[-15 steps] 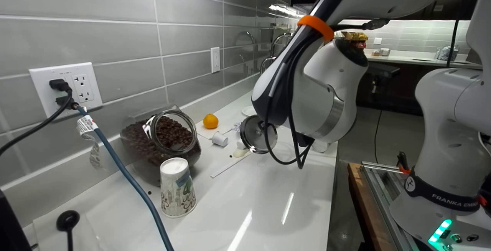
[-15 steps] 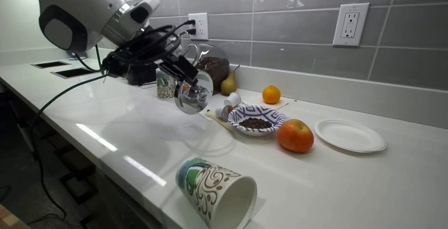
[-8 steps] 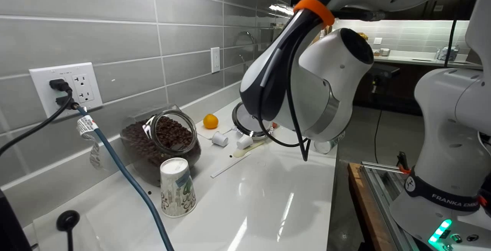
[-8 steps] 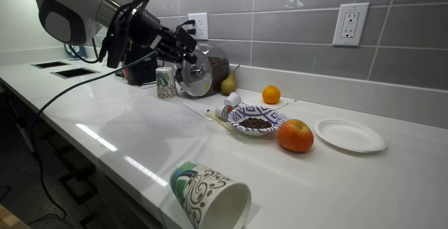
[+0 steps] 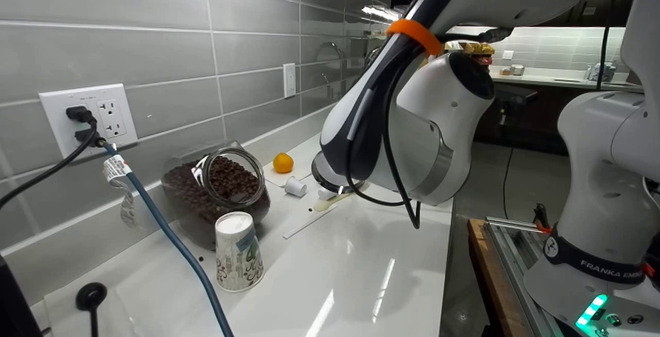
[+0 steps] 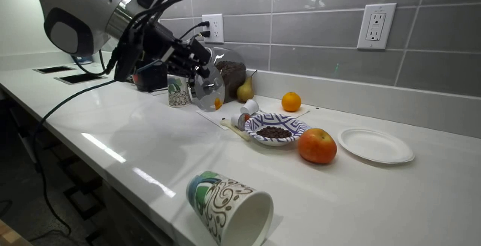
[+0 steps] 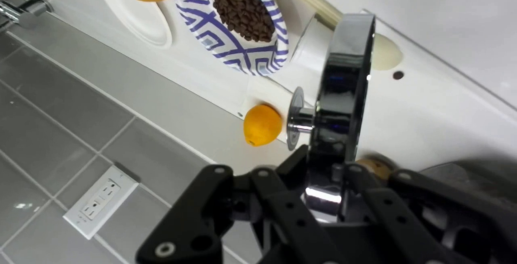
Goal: Place the silver lid upside down.
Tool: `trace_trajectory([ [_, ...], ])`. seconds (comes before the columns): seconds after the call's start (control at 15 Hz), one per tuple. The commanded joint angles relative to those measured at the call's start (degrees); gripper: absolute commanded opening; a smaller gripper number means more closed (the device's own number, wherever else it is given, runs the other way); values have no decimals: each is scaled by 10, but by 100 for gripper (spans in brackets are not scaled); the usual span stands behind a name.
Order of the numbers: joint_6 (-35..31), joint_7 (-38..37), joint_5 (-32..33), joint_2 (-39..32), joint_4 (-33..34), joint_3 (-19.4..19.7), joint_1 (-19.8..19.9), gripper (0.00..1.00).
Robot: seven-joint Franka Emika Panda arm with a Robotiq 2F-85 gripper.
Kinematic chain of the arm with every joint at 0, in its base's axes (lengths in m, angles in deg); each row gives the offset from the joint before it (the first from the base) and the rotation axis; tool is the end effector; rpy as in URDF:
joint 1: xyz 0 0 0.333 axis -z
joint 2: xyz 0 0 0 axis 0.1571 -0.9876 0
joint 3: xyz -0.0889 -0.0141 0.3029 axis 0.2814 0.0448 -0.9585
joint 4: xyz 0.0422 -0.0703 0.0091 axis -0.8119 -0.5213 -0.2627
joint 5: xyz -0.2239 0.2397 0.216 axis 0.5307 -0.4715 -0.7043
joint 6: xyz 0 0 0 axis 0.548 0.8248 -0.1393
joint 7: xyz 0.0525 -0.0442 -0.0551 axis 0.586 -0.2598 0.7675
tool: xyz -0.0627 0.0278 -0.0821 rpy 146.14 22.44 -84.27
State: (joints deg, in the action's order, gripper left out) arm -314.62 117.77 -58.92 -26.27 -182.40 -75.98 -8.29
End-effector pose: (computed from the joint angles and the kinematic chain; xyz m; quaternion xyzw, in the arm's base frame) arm 0.3878 0.0354 0.3107 0.8960 -0.0085 0.3082 0.3194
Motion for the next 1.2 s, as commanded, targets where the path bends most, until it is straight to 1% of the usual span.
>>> trace_trajectory([
  [0.0,4,48,25,-49,26,-14,8,3],
  [0.4,-38,77,105,-102,45,-3,-3,3],
  [0.8,-77,98,209,-146,58,18,-16,3],
  [1.13,-94,108,250,-177,71,33,-23,3],
])
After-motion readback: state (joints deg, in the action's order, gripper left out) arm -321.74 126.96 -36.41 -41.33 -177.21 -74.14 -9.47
